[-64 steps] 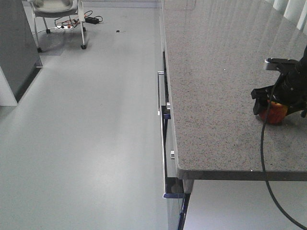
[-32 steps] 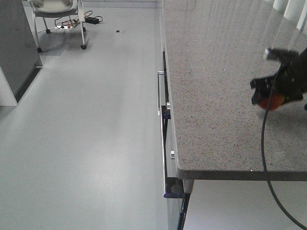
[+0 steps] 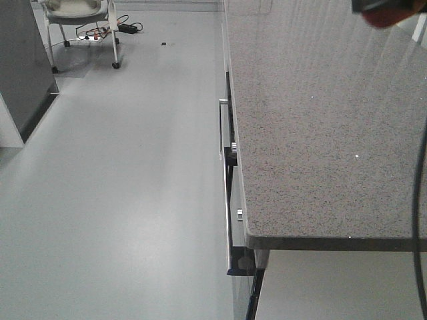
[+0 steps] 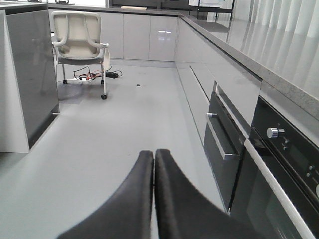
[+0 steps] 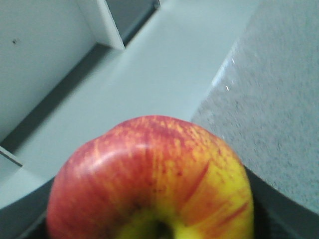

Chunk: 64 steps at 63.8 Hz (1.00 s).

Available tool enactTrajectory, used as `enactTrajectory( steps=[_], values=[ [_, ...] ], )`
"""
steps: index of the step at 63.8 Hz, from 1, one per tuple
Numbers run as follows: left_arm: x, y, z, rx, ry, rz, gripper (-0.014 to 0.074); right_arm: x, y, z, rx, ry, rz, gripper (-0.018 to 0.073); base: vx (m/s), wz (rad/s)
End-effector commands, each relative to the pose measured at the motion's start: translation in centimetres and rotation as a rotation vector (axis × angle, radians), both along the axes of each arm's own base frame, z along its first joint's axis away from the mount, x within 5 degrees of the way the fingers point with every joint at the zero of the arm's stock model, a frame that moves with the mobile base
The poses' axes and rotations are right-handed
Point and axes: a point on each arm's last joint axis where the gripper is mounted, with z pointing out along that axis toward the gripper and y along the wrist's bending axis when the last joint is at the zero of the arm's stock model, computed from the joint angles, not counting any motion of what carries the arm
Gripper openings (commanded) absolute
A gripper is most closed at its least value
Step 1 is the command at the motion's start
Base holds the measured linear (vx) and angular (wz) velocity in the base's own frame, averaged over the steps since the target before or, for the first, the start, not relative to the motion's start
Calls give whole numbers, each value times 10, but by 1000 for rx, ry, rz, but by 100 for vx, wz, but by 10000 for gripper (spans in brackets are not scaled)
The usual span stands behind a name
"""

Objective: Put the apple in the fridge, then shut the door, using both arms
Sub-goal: 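Lift the apple off the countertop with the right gripper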

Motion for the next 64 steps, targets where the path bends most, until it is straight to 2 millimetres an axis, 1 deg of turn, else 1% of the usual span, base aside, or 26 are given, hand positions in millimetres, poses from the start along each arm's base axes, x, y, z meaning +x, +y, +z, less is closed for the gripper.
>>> enactTrajectory(
  steps=[1,6,13,25,34,64],
  values=[
    [0,-2,0,-10,-68,-22,-6,-47,14,39,30,-124,53,-6,0,0],
    [0,-2,0,-10,-68,-22,-6,-67,19,50,59,-149,62,-6,0,0],
    [0,-2,0,-10,-68,-22,-6,-87,25,59,85,-181,81,-6,0,0],
    [0,-2,0,-10,-68,-22,-6,-107,30,71,106,-230,103,-6,0,0],
    [0,-2,0,-10,-68,-22,-6,-112,32,74,115,-242,112,-6,0,0],
    [0,-2,0,-10,-68,-22,-6,-112,32,74,115,-242,113,-6,0,0]
  ],
)
